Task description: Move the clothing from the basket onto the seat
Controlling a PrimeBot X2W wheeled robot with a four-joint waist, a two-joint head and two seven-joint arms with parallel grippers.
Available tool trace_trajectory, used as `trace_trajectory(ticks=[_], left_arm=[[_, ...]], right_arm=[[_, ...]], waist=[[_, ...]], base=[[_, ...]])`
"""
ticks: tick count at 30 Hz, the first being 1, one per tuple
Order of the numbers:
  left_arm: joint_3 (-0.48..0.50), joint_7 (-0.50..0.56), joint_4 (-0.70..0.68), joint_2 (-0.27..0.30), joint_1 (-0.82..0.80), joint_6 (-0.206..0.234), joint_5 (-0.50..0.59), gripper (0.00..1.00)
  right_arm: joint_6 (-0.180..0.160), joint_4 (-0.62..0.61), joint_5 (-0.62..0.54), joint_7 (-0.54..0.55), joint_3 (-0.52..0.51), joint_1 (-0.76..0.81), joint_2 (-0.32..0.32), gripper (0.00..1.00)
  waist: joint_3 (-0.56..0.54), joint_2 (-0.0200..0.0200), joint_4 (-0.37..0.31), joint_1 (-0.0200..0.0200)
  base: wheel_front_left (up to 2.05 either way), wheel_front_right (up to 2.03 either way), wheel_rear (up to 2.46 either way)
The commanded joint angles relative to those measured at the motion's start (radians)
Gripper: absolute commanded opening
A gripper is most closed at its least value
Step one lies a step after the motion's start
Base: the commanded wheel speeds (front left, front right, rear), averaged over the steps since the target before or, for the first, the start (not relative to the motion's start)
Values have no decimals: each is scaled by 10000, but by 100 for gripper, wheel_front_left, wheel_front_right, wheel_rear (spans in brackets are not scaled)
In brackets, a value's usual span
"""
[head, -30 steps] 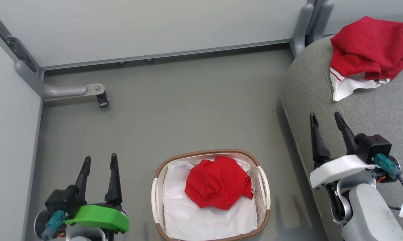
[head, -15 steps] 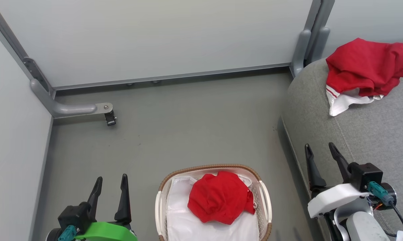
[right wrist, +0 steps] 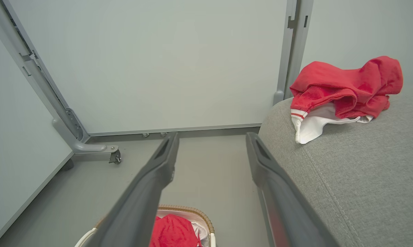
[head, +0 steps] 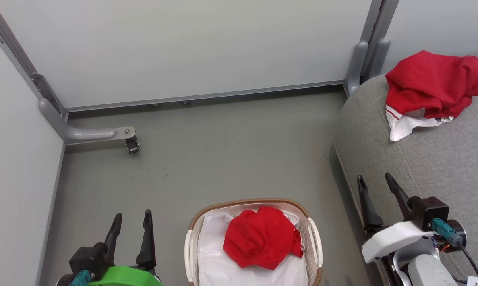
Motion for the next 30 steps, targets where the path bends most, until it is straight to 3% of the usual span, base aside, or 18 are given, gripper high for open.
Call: trace_trajectory(ticks=[1, 22, 30], left_arm=[[0, 5, 22, 7, 140, -1, -43, 100], [-109, 6, 45, 6, 203, -53, 64, 100], [-211, 6, 54, 6, -400, -73, 412, 100]], right_arm=[[-14, 13, -40, -16, -12, 115, -39, 100], [-14, 31, 22, -16, 41, 219, -39, 100], [-14, -172, -175, -16, -12, -118, -39, 100]], waist=[[-5, 0, 0, 1], [-28, 0, -4, 1], [553, 0, -155, 1]], base=[[0, 0, 0], [0, 0, 0], [0, 0, 0]])
